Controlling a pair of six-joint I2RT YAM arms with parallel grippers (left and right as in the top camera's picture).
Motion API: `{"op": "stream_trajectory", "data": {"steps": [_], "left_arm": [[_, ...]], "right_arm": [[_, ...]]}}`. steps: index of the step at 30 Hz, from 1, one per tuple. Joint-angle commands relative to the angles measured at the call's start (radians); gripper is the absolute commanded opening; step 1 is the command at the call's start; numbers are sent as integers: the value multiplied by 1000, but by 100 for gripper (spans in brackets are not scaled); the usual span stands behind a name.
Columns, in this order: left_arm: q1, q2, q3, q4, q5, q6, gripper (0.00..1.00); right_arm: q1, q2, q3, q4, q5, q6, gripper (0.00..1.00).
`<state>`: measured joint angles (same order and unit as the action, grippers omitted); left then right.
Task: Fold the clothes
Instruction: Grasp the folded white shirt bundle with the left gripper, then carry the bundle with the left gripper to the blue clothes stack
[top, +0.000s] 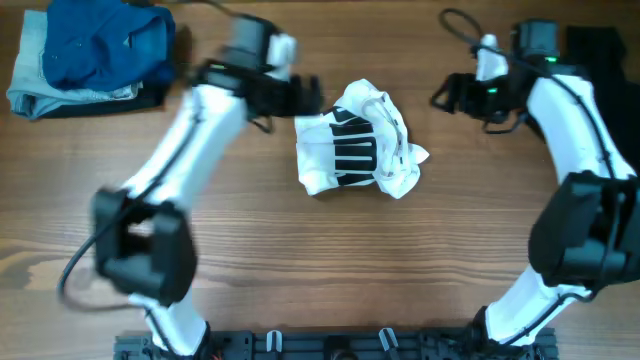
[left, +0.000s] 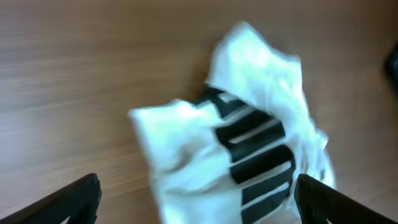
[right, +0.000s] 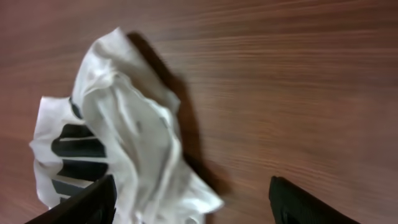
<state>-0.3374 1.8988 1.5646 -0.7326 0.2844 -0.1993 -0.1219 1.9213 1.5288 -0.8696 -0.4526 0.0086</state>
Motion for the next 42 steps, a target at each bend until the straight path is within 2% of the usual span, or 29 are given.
{"op": "stream_trajectory", "data": {"steps": [1,3,8,11,16,20,24,30,33,38,42], "left_arm": [[-130,126,-15,70,-11,253,100],[-190,183,-15,69,-79,332,100],[-245,228,-16,33,-215,403,100],[-244,235,-19,37,-364,417,100],[-179,282,-57,49,-473,522,100],[-94,333,-97,44,-523,537,100],[23,360,-112,66,-594,668,100],[136,359,-112,274,-821,941,100],[167,359,-112,436,-941,1066,100],[188,358,-112,767,-1053,1162,100],[120,324,-112,954,-1067,1178,100]], "right_arm": [[-41,-22,17,-29,-27,-23,79],[-47,-22,17,-36,-27,-28,80],[-46,-21,17,-33,-19,-27,80],[-46,-21,17,-35,-20,-27,80],[-46,-21,17,-57,-20,-32,81],[-46,-21,17,-60,-19,-32,81],[-43,-21,17,-58,-20,-32,81],[-26,-21,17,-51,-19,-34,84],[-19,-21,17,-50,-19,-35,84],[-19,-21,17,-48,-19,-36,85],[-19,-21,17,-44,-19,-35,84]]}}
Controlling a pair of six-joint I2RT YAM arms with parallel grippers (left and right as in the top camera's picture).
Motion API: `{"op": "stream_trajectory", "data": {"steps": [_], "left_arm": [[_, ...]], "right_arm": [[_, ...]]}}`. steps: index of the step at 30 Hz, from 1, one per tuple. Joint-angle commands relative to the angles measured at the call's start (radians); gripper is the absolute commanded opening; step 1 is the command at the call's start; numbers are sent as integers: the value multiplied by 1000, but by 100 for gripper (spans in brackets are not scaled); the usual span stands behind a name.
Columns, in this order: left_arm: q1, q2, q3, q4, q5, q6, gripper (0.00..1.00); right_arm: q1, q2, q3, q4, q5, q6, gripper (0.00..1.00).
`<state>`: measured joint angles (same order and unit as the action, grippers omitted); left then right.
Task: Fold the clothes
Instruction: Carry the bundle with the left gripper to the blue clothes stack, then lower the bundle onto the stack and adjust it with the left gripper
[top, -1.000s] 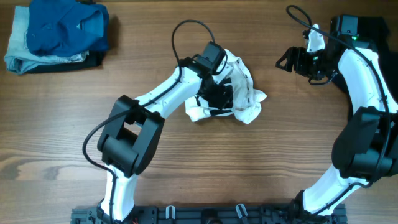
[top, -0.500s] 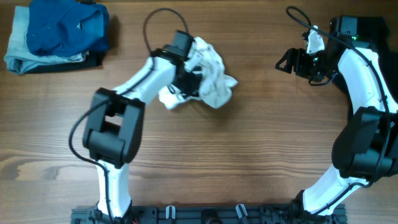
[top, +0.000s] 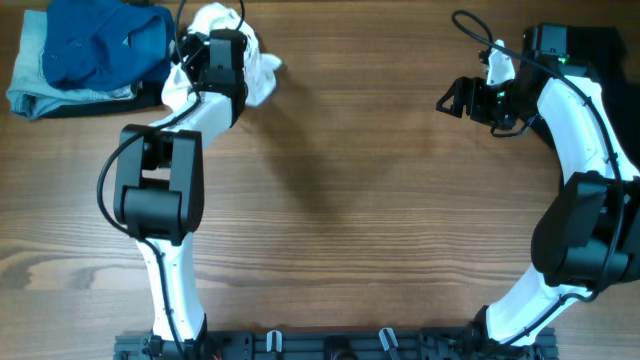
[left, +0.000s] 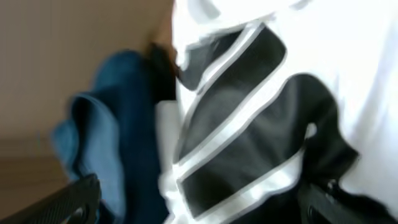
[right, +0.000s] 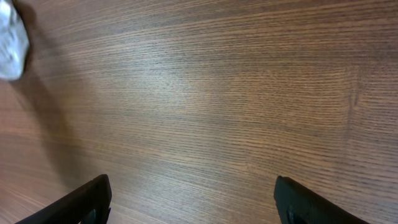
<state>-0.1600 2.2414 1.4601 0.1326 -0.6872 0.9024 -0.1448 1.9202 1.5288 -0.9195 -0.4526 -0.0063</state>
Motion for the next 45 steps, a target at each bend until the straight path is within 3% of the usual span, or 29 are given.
{"op": "stream_trajectory", "data": {"steps": [1,5,11,14,17,18,21,26,31,45], "left_arm": [[-84,-33,-7,113,-96,63,100],[-203,-104,-7,111,-111,-138,100],[-331,-168,-7,-71,-63,-627,97],[-312,-167,-5,-153,104,-852,96],[-246,-167,60,-351,267,-1101,95],[-223,-167,91,-414,311,-1159,99],[-150,-167,238,-583,440,-1291,99],[-74,-161,396,-586,466,-1330,99],[-10,-95,396,-556,467,-1411,99],[-7,96,396,-381,459,-1416,100]], "right_arm": [[3,-20,17,7,-19,-20,84],[3,-20,17,10,-19,-20,84],[3,-20,17,11,-19,-21,84],[3,-20,17,10,-19,-23,84],[3,-20,17,6,-20,-24,85],[3,-20,17,6,-20,-23,85],[5,-20,17,7,-20,-20,85],[29,-20,17,6,-20,-20,85],[62,-20,17,7,-19,-22,85],[82,-20,17,-11,-15,-48,85]]}}
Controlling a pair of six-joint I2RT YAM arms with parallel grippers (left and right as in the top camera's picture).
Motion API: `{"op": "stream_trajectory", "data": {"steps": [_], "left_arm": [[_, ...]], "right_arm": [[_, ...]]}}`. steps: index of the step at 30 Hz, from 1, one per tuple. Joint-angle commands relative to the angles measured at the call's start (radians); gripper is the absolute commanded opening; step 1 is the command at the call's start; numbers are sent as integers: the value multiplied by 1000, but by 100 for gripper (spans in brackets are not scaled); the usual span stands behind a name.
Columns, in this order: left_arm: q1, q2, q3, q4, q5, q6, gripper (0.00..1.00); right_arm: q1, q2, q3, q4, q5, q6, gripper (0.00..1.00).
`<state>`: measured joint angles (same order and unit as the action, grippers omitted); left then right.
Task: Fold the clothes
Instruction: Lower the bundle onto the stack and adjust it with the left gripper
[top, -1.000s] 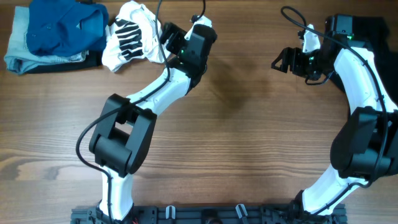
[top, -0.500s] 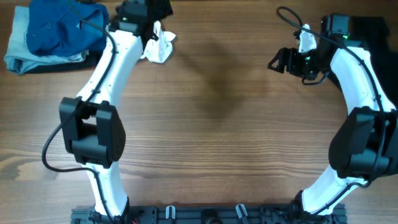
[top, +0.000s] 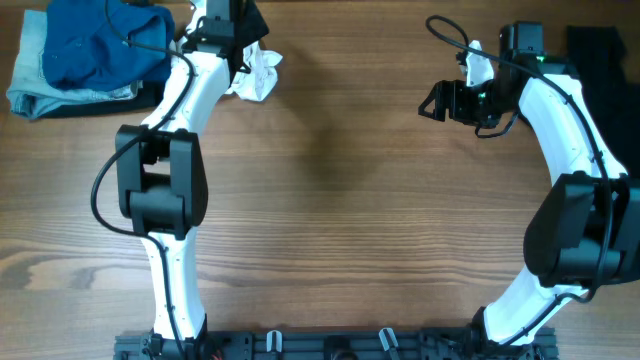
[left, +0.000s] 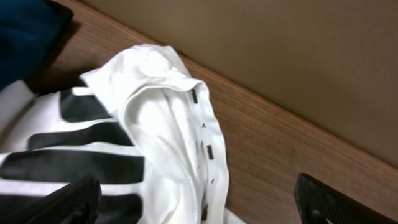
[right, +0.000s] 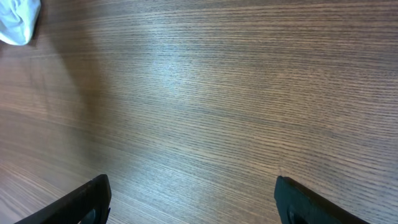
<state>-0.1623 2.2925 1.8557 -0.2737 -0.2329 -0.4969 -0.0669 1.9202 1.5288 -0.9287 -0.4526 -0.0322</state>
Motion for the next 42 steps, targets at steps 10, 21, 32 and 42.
{"op": "stream_trajectory", "data": {"steps": [10,21,32,42], "left_arm": [[-24,145,0,22,8,-5,100],[-43,189,0,-327,49,190,100],[-43,193,0,-583,31,393,100],[-46,193,-4,-577,64,393,13]], "right_arm": [[4,-20,17,10,-16,-21,85],[4,-20,17,16,-16,-21,85],[4,-20,17,27,-16,-21,85],[4,-20,17,31,-16,-21,85]]}}
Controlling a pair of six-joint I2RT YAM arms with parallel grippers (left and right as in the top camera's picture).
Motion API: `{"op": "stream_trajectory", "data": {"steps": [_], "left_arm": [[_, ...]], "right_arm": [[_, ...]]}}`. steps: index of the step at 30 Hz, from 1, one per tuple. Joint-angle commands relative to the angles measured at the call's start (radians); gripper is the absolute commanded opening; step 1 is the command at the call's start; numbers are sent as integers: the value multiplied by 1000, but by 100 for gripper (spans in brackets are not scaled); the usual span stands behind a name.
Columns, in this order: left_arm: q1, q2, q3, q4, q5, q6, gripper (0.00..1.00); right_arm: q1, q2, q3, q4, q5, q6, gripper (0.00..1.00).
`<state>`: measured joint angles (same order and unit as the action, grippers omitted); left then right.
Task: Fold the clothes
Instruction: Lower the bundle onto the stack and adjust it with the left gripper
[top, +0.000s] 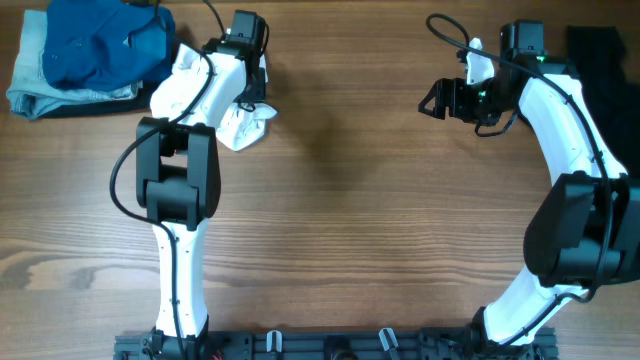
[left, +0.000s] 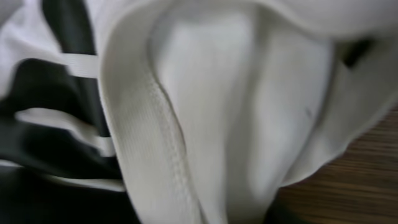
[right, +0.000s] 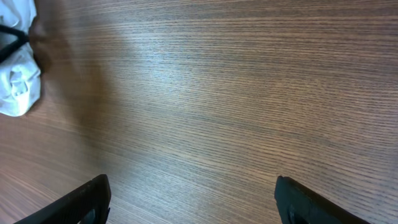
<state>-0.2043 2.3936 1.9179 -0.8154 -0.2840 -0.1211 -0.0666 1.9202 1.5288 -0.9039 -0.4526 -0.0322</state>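
A crumpled white garment with black stripes (top: 240, 128) lies at the far left of the wooden table, partly under my left arm. It also shows at the left edge of the right wrist view (right: 18, 87). My left gripper (top: 252, 95) is pressed down into it, and white cloth (left: 205, 118) fills the whole left wrist view. The fingers are buried in the fabric and no longer stand at their open width, so the gripper looks shut on the cloth. My right gripper (top: 437, 100) hangs open over bare wood (right: 196, 199), far to the right of the garment.
A pile of folded clothes with a blue piece on top (top: 90, 45) sits at the far left corner, close to the white garment. A dark cloth (top: 600, 50) lies at the far right edge behind my right arm.
My left gripper was open above the garment by the table's far edge; now it is sunk into the cloth. The garment lies a little nearer. My right arm has not moved.
The garment first lay crumpled at the table's middle, between my two open grippers. Then it was at the far left beside the blue pile, with my left gripper at it. Later the left gripper was open above it, and now it grips the cloth.
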Motion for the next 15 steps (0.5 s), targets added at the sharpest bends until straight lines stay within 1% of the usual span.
{"op": "stream_trajectory", "data": {"steps": [1,2,7,10,15], "left_arm": [[-2,92,-66,-41,135,17,8],[-2,92,-66,-48,139,16,4],[-7,82,-63,-87,136,17,4],[-8,25,-22,-154,134,17,4],[-8,-98,63,-247,39,18,4]], "right_arm": [[4,-20,17,7,-16,-21,85],[4,-20,17,7,-16,-21,85],[4,-20,17,13,-16,-20,85],[4,-20,17,18,-20,-20,85],[4,-20,17,20,-20,-18,85]]}}
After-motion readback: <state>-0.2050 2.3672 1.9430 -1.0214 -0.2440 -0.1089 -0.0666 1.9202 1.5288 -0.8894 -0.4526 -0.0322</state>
